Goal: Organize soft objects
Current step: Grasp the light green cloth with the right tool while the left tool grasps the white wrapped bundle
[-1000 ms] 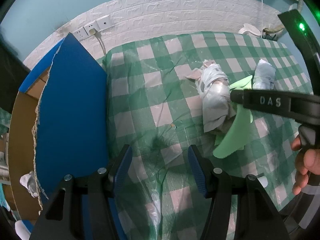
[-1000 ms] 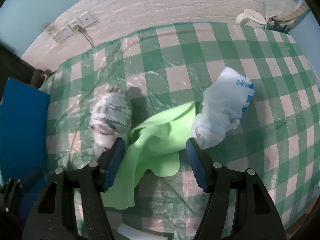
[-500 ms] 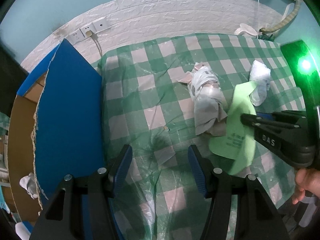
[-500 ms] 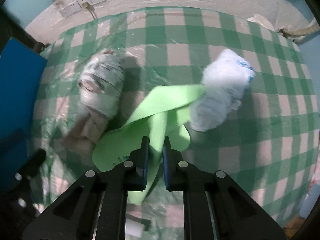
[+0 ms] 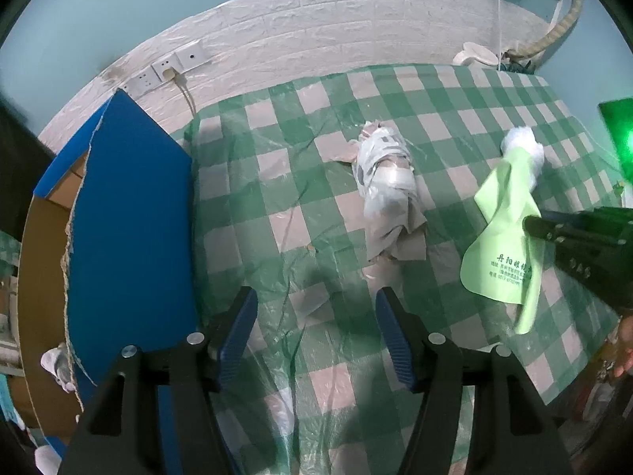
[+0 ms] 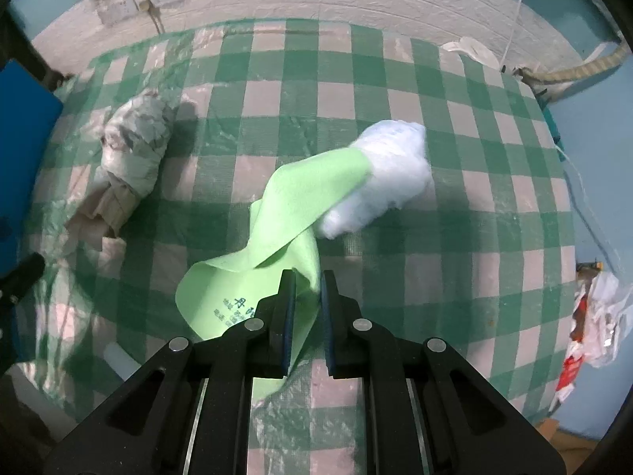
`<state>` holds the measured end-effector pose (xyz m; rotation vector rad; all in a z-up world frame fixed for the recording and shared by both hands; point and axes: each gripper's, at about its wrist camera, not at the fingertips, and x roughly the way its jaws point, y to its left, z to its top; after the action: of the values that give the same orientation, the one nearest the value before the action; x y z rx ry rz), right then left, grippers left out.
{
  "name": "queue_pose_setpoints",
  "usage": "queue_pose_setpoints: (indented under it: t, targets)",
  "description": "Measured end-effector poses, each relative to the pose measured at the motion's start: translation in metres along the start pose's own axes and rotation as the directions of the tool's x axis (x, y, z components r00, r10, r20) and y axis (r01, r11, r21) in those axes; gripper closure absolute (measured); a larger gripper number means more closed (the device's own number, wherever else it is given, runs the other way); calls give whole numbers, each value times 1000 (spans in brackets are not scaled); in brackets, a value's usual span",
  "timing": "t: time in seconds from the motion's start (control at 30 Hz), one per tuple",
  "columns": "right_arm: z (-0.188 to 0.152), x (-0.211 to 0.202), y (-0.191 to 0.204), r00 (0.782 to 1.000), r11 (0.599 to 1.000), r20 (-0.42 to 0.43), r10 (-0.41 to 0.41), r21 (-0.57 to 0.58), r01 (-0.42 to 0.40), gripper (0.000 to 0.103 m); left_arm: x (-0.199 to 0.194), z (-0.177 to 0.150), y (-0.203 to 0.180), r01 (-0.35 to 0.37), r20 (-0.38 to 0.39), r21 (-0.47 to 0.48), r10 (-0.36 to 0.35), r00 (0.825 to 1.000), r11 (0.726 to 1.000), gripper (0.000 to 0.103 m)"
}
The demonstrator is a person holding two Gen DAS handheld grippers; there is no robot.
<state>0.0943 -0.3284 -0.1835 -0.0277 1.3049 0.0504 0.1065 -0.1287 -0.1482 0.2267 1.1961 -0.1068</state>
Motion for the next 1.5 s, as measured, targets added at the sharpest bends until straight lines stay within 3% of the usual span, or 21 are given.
queue_pose_setpoints:
  t: [0.03, 0.1, 0.13, 0.17, 0.47, 0.8, 0.9, 0.97, 1.07, 1.2, 1.5]
  targets:
    - [1, 0, -5, 1000, 1000, 3, 18, 18, -18, 88, 1, 0, 0, -3, -5, 2, 3, 1000, 1000, 39]
    - [3, 1, -10, 998, 997, -6, 62, 54, -62, 65, 3, 0, -1, -5, -8, 0, 5, 1000, 1000, 39]
    - [4, 1, -11, 997, 994, -1, 80, 73, -79, 44, 3, 0, 0, -5, -8, -4, 5, 1000, 1000, 39]
    - [4, 0, -12, 996, 993, 8, 84, 83, -84, 41, 4, 1, 0, 0, -8, -9, 0, 1000, 1000, 37]
    - [11, 19, -1, 997, 995, -5, 79, 58, -79, 41, 5, 13, -3, 40, 7, -33, -40, 999, 999, 28]
    - [16, 36, 22, 999, 999, 14, 39, -24, -39, 41, 13, 27, -14, 45, 14, -17, -45, 999, 999, 28]
    - [19, 37, 21, 998, 999, 30, 50, -17, -50, 48, 18, 34, -16, 51, 5, -22, -51, 999, 998, 28]
    - [24, 38, 21, 998, 999, 44, 49, -17, -48, 68, 22, 39, -17, 59, 4, -28, -59, 998, 998, 28]
    - [31, 39, 22, 996, 997, 50, 68, -23, -67, 87, 27, 48, -17, 73, 1, -45, -73, 997, 996, 28]
    - [32, 37, 18, 996, 997, 60, 72, -34, -70, 93, 37, 59, -18, 76, -6, -72, -76, 997, 995, 28]
    - [27, 23, 14, 993, 997, 81, 80, -29, -78, 95, 55, 70, -34, 39, -14, -3, -39, 999, 999, 24]
